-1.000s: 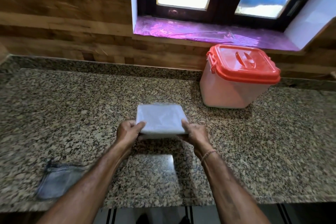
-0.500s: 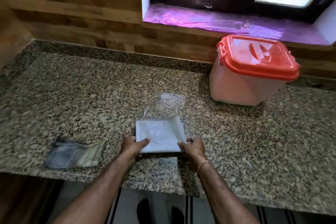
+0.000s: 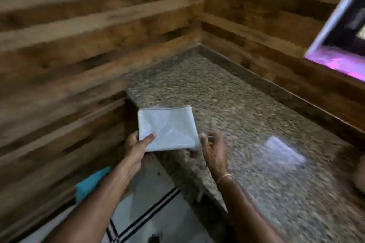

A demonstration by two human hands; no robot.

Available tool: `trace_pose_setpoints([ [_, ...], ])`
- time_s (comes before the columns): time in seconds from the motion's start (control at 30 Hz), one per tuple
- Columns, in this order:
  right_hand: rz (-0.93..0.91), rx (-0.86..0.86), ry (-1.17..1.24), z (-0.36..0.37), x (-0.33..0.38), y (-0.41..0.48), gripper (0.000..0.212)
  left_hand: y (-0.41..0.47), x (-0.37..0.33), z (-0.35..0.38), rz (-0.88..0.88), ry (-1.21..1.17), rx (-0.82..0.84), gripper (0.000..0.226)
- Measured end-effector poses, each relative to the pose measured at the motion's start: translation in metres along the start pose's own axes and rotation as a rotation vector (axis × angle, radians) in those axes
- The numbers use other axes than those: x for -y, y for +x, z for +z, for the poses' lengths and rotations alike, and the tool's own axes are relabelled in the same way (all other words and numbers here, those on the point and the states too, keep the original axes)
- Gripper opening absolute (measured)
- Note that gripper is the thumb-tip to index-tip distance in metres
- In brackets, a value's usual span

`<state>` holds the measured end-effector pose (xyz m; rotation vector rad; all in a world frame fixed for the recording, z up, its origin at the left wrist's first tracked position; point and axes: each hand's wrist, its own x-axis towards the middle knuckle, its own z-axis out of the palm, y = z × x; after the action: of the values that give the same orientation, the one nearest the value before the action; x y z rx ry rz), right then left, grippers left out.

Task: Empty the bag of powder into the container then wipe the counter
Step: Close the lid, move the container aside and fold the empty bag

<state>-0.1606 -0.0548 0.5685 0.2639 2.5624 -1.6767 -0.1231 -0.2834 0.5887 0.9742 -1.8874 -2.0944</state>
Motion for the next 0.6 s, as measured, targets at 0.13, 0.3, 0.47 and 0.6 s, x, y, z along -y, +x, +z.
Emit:
trace_pose_setpoints([
  [0.13, -0.117, 0.268, -0.269, 0.099, 0.030, -0.031, 0.039, 0.008, 0.025, -0.127, -0.033, -0.059, -0.232, 0.028],
  [0.3, -0.188, 0.553, -0.464, 0.224, 0.042, -0.074, 0.032, 0.011, 0.078, -0.261, -0.128, -0.130, -0.417, 0.033],
  [0.47, -0.075, 0.696, -0.536, 0.348, 0.020, -0.109, 0.036, 0.041, 0.135, -0.362, -0.271, -0.212, -0.544, 0.028],
  [0.6, -0.017, 0.771, -0.603, 0.432, -0.010, -0.114, 0.028, 0.078, 0.181, -0.409, -0.362, -0.223, -0.619, 0.018],
])
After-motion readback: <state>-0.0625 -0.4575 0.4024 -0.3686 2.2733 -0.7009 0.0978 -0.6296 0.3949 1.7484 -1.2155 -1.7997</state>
